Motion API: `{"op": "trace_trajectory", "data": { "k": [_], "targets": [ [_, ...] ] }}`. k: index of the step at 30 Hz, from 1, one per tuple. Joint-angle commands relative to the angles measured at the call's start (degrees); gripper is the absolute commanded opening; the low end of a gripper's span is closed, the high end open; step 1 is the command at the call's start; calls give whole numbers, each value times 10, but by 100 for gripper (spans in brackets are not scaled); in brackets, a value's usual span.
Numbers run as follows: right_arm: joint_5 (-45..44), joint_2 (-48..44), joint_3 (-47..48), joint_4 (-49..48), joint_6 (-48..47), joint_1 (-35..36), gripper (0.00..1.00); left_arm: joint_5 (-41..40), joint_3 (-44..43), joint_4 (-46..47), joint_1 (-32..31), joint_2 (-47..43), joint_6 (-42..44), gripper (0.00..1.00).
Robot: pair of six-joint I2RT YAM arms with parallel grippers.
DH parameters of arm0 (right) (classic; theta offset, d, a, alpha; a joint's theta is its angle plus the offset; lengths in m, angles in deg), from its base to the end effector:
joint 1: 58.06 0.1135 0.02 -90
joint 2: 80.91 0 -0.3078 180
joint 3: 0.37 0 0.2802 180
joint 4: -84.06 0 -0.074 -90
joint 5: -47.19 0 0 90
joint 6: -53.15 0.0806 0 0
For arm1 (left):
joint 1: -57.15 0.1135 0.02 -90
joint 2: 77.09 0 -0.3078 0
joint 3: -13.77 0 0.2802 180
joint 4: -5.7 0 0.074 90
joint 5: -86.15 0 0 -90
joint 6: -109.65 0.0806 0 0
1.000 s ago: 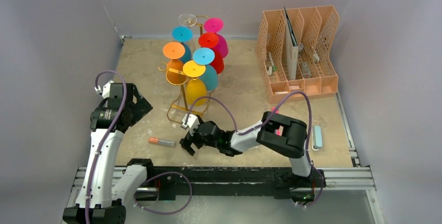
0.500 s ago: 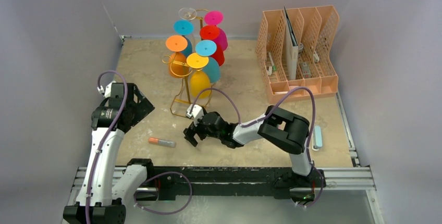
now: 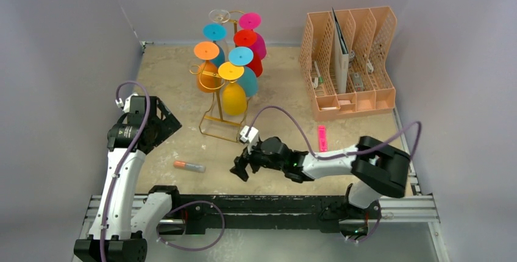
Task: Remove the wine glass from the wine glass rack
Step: Move the wine rack to the center of the board.
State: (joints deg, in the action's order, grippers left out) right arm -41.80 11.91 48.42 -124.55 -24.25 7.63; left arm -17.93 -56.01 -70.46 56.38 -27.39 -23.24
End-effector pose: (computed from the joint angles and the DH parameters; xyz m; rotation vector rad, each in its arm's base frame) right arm 0.1575 0.3520 0.1851 -0.8847 1.7417 0.9525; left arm 0.1693 0.0173 0.3182 -0.9880 2.3033 0.0031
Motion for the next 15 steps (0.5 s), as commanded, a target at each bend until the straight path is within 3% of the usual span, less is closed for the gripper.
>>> {"op": "trace_trajectory", "data": {
  "k": [1, 9, 15],
  "targets": [
    [-14, -106, -37, 81, 63, 2, 98, 2, -12, 17, 0, -7, 14, 100],
    [-159, -297, 39, 429, 139, -23, 98, 11, -35, 17, 0, -9, 28, 100],
    [-99, -339, 146, 593, 192, -92, 88, 37, -50, 28, 1, -16, 46, 100]
  ]
}}
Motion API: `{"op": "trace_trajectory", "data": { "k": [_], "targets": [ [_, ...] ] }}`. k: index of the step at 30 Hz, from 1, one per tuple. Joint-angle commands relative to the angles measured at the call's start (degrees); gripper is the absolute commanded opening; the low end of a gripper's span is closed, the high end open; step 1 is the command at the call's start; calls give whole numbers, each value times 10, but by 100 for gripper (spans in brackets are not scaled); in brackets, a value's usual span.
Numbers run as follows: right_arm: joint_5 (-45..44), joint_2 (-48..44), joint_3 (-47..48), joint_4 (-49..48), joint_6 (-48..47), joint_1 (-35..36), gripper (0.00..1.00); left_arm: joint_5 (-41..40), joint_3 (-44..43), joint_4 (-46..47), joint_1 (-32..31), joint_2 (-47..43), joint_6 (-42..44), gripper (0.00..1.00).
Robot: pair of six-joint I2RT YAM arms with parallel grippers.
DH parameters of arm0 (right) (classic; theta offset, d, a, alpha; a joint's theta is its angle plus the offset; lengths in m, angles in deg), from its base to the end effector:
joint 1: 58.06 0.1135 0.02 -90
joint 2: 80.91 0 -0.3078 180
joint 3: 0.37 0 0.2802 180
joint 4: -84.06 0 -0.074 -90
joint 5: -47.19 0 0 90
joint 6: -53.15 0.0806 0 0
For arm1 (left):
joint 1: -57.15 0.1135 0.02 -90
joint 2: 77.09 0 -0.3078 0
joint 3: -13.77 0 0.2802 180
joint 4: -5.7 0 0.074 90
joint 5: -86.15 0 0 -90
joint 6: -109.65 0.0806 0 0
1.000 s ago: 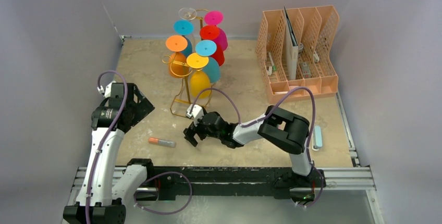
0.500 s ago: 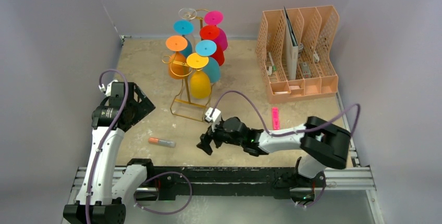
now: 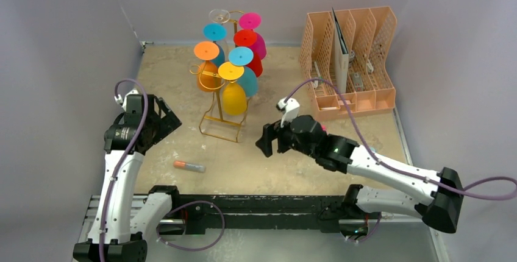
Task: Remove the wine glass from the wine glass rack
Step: Move the wine rack to the center of the board, then pick up the wine glass from the wine rack.
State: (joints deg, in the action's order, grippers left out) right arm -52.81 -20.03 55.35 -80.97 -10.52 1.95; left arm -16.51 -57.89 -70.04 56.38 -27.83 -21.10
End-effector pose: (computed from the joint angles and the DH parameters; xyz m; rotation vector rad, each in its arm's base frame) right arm 0.1587 0.2470 0.3044 -0.4638 1.9553 0.8306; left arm 0.1695 0.0154 0.3310 -0.9291 2.2887 -0.0338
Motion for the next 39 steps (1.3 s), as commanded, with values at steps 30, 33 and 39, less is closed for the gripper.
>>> {"op": "trace_trajectory", "data": {
  "k": [30, 33, 39],
  "targets": [
    [324, 115, 350, 135, 292, -216, 61, 77, -84, 33, 0, -47, 87, 100],
    [324, 122, 354, 116, 300, -216, 62, 79, -83, 32, 0, -45, 86, 100],
    [312, 148, 369, 75, 327, -216, 58, 88, -75, 37, 0, -45, 74, 100]
  ]
}}
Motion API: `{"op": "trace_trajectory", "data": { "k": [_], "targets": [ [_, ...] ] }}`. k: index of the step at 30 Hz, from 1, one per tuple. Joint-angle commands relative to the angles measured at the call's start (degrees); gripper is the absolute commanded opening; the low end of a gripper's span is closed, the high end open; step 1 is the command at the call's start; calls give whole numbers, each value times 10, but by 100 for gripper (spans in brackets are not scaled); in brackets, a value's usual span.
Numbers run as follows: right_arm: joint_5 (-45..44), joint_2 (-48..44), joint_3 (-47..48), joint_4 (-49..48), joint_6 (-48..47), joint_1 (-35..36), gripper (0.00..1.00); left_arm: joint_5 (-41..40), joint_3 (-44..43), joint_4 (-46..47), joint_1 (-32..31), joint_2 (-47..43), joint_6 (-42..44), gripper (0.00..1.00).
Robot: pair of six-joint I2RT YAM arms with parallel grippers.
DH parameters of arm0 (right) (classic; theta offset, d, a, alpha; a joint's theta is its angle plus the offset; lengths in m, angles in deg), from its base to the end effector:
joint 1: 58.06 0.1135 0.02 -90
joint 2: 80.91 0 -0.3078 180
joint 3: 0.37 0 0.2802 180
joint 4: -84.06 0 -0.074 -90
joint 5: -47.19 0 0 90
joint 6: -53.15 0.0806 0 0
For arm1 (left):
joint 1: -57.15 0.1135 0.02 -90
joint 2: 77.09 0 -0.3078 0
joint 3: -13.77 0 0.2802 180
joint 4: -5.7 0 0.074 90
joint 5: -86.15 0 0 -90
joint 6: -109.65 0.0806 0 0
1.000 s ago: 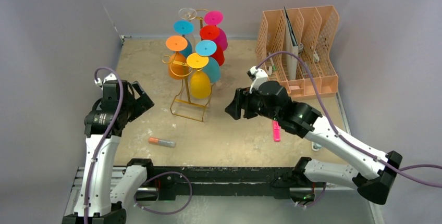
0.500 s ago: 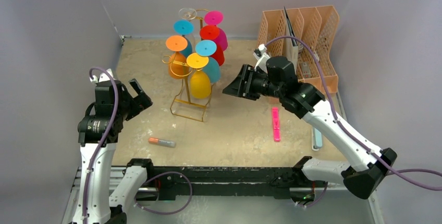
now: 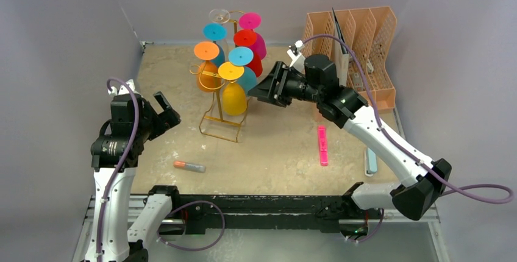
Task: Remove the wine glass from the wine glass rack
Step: Pick up the wine glass from the wine rack.
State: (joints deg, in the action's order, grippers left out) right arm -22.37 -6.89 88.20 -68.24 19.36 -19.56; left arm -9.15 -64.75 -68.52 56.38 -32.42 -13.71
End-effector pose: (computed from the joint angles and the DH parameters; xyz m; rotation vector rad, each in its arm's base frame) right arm 0.2580 0.2412 0.4458 0.0257 2.0549 1.4355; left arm 0.1514 0.0054 0.3861 -0.6865 2.1746 -0.2085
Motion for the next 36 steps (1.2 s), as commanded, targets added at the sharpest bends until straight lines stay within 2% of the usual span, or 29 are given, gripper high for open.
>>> {"op": "trace_trajectory", "data": {
  "k": [1, 11, 22, 28, 32, 36],
  "targets": [
    [5, 25, 49, -52, 36, 0, 57, 17, -4, 23, 0, 1, -1, 100],
    [-16, 115, 113, -82, 68, -1, 50, 13, -4, 12, 1, 2, 6, 100],
    [-30, 141, 129, -98, 68, -4, 45, 30, 3, 23, 0, 17, 17, 100],
    [-23, 144, 124, -104, 76, -4, 48, 29, 8, 25, 1, 19, 17, 100],
    [-10, 140, 123, -111, 71, -4, 60, 28, 9, 26, 0, 20, 17, 100],
    [1, 137, 131, -99, 53, -4, 62, 26, 12, 26, 0, 22, 17, 100]
  ]
}}
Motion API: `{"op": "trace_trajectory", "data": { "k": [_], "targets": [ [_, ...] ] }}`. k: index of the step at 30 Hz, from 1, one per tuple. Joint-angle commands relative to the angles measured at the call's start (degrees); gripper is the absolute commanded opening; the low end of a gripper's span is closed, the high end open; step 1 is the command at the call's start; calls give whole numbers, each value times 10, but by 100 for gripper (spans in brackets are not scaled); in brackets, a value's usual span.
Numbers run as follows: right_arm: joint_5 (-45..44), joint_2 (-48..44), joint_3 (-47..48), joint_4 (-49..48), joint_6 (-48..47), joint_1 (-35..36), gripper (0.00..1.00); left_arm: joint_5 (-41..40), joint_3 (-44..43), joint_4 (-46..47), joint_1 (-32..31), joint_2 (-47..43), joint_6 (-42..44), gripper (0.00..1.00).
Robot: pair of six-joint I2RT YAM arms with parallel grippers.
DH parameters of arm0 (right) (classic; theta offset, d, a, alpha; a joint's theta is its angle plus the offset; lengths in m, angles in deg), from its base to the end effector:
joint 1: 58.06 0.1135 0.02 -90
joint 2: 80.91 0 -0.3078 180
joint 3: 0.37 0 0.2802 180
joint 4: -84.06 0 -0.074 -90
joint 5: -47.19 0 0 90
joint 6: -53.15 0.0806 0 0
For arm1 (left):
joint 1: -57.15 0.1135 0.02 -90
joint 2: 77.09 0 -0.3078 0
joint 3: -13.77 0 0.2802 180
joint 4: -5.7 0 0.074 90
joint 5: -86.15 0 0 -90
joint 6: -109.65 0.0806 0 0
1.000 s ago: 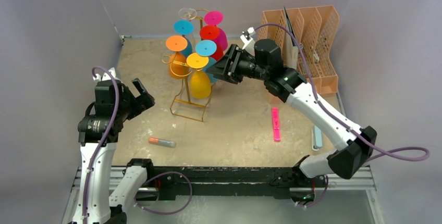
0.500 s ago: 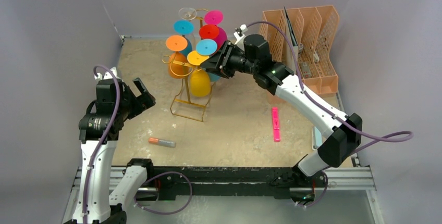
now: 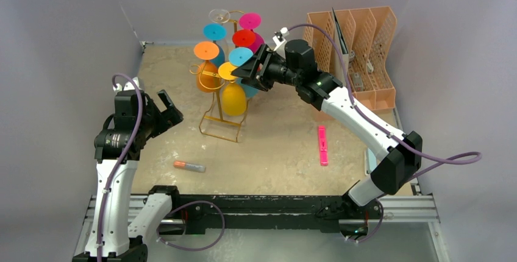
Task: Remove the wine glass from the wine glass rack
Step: Pick up the wine glass from the wine rack.
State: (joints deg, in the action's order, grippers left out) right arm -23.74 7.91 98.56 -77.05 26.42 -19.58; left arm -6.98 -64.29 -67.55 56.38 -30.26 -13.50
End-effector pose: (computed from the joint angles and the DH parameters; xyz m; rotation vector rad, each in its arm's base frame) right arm 0.3264 0.2931 0.4475 0.1465 1.9950 1.5268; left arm 0.1638 0.0022 0.3799 -0.6724 2.2150 -0.2400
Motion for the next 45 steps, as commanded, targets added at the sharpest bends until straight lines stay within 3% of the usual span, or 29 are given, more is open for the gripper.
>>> {"op": "trace_trajectory", "data": {
  "k": [1, 6, 15, 21, 31, 45],
  "targets": [
    [13, -12, 28, -7, -20, -3, 62, 5, 8, 16, 1, 0, 14, 100],
    [-12, -7, 37, 7, -22, -4, 56, 7, 9, 15, 0, -2, 10, 100],
    [0, 26, 74, 10, -11, -9, 33, 2, 1, 6, 0, -6, 12, 100],
    [-1, 26, 73, 23, -6, -10, 29, 3, 3, 7, 1, -5, 11, 100],
    [24, 18, 57, -23, 60, -13, 5, 2, 3, 5, 0, -6, 11, 100],
    [15, -9, 1, -87, 153, -32, 1, 5, 7, 8, 0, 0, 9, 100]
  ]
}}
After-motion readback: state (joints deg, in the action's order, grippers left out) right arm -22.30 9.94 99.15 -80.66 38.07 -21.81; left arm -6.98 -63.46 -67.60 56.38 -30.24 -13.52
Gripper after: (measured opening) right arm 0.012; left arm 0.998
